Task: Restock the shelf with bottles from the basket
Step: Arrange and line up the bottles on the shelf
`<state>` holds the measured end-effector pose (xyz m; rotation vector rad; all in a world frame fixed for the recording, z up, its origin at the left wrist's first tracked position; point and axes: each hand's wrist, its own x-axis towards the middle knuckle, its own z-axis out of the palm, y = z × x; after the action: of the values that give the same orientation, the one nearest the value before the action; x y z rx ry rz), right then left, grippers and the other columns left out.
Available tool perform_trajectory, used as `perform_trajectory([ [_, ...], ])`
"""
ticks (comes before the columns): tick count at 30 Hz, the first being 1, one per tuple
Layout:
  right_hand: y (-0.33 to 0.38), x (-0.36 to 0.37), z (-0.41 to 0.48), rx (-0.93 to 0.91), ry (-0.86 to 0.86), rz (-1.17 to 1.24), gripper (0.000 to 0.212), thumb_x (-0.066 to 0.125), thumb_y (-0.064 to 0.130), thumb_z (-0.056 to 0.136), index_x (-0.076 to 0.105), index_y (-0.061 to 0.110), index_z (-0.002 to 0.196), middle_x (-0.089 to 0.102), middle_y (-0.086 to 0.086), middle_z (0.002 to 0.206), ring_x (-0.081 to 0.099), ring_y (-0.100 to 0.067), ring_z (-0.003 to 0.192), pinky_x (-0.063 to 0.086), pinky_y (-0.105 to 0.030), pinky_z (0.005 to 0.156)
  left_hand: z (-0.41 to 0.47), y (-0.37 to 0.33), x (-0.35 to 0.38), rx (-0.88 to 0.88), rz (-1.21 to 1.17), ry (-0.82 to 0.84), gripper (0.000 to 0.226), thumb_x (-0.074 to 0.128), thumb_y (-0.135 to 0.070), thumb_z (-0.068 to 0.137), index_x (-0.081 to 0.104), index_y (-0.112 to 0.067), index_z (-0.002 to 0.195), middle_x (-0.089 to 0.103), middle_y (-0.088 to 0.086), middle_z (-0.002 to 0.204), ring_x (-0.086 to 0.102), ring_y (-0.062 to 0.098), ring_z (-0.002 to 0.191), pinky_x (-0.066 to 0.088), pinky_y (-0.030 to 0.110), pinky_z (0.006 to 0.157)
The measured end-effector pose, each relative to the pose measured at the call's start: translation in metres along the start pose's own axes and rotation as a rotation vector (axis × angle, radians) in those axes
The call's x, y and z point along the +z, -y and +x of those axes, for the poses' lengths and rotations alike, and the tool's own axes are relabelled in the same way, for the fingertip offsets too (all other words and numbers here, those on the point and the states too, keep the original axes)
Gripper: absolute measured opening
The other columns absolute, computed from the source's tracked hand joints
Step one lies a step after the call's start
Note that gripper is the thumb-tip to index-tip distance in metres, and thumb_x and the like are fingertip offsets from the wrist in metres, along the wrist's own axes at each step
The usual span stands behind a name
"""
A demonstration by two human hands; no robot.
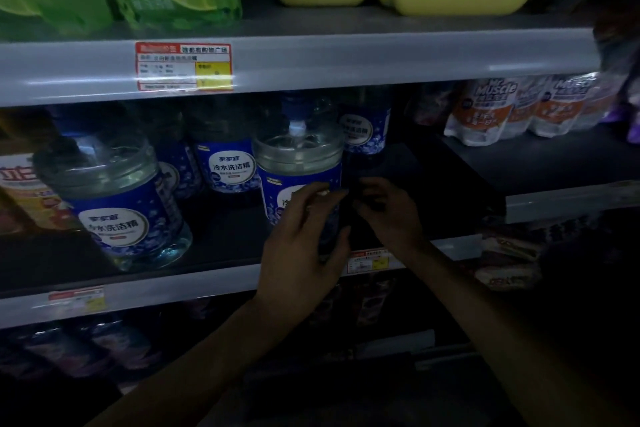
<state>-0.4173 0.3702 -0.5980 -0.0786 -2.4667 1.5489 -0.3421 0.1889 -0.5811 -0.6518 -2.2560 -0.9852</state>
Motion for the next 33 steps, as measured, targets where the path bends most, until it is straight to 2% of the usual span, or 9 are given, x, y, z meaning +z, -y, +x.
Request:
perform_trajectory([
  [3, -0.008, -0.005, 0.018, 0.014, -0.046, -0.107, 0.044, 0.073, 0.022, 0.090, 0.061, 0.022, 0.132, 0.069, -0.002, 0.123, 0.064, -0.022, 0.115, 0.049, -0.030, 0.098, 0.004, -0.001, 0.006, 0.005, 0.000, 0.012, 0.048, 0.061, -0.031, 0.099, 0.058, -0.018, 0.144, 0.050, 0.001, 0.148, 0.047, 0.005, 0.134, 0.040, 0.010, 0.106],
  [5, -0.011, -0.003, 0.035, 0.031, -0.013, -0.216, 0.050, 0.069, 0.024, 0.092, 0.055, 0.021, 0.140, 0.063, -0.006, 0.135, 0.059, -0.026, 0.125, 0.042, -0.026, 0.099, 0.006, 0.000, 0.011, 0.017, 0.020, 0.007, 0.047, 0.061, -0.029, 0.098, 0.059, -0.018, 0.144, 0.052, 0.002, 0.147, 0.050, 0.008, 0.133, 0.048, 0.020, 0.103],
  [8, -0.018, 0.008, 0.058, 0.046, 0.012, -0.379, 0.065, 0.066, 0.033, 0.094, 0.039, 0.027, 0.153, 0.052, -0.006, 0.149, 0.048, -0.030, 0.137, 0.037, -0.040, 0.114, 0.006, 0.002, 0.015, 0.003, 0.043, 0.014, 0.050, 0.063, -0.024, 0.094, 0.059, -0.018, 0.143, 0.052, 0.004, 0.146, 0.053, 0.019, 0.132, 0.055, 0.038, 0.098],
  [10, -0.024, 0.013, 0.066, 0.008, 0.009, -0.482, 0.075, 0.065, 0.032, 0.092, 0.029, 0.030, 0.157, 0.042, -0.004, 0.157, 0.037, -0.028, 0.146, 0.029, -0.049, 0.119, 0.004, 0.003, 0.014, -0.011, 0.042, 0.031, 0.052, 0.062, -0.023, 0.092, 0.058, -0.020, 0.144, 0.051, 0.002, 0.147, 0.052, 0.021, 0.133, 0.055, 0.041, 0.098],
  [14, -0.027, 0.017, 0.075, 0.011, 0.016, -0.650, 0.080, 0.060, 0.039, 0.095, 0.018, 0.023, 0.161, 0.022, -0.002, 0.167, 0.019, -0.025, 0.153, 0.017, -0.050, 0.122, 0.002, 0.004, 0.011, 0.006, 0.007, 0.053, 0.047, 0.055, -0.024, 0.093, 0.059, -0.020, 0.140, 0.051, -0.002, 0.143, 0.054, 0.015, 0.130, 0.052, 0.032, 0.099],
  [19, -0.030, 0.021, 0.087, 0.023, -0.030, -0.601, 0.089, 0.061, 0.055, 0.089, 0.021, 0.018, 0.159, 0.029, -0.005, 0.164, 0.025, -0.026, 0.151, 0.020, -0.050, 0.121, -0.001, 0.006, 0.015, -0.059, -0.088, 0.088, 0.047, 0.057, -0.016, 0.092, 0.059, -0.024, 0.138, 0.050, -0.012, 0.141, 0.050, 0.001, 0.130, 0.038, 0.007, 0.101],
  [23, -0.028, 0.019, 0.093, 0.032, -0.062, -0.566, 0.093, 0.062, 0.057, 0.082, 0.026, 0.016, 0.158, 0.037, -0.005, 0.160, 0.031, -0.026, 0.148, 0.025, -0.049, 0.119, 0.003, 0.001, 0.015, -0.070, -0.125, 0.088, 0.050, 0.059, -0.008, 0.088, 0.062, -0.021, 0.136, 0.051, -0.012, 0.138, 0.047, -0.005, 0.130, 0.035, 0.004, 0.101],
  [27, -0.027, 0.016, 0.096, 0.045, -0.073, -0.516, 0.100, 0.052, 0.064, 0.069, 0.034, 0.016, 0.155, 0.047, -0.007, 0.153, 0.041, -0.030, 0.142, 0.033, -0.049, 0.115, 0.004, 0.000, 0.014, -0.083, -0.123, 0.088, 0.050, 0.059, -0.009, 0.088, 0.061, -0.023, 0.137, 0.049, -0.014, 0.139, 0.048, -0.006, 0.129, 0.035, 0.003, 0.100],
  [33, -0.031, 0.013, 0.101, 0.015, -0.057, -0.569, 0.089, 0.066, 0.049, 0.086, 0.026, 0.014, 0.158, 0.042, -0.009, 0.157, 0.035, -0.031, 0.145, 0.026, -0.049, 0.118, 0.002, -0.005, 0.011, -0.103, -0.131, 0.073, 0.054, 0.058, -0.008, 0.086, 0.058, -0.026, 0.137, 0.048, -0.017, 0.138, 0.046, -0.009, 0.128, 0.035, 0.002, 0.100],
])
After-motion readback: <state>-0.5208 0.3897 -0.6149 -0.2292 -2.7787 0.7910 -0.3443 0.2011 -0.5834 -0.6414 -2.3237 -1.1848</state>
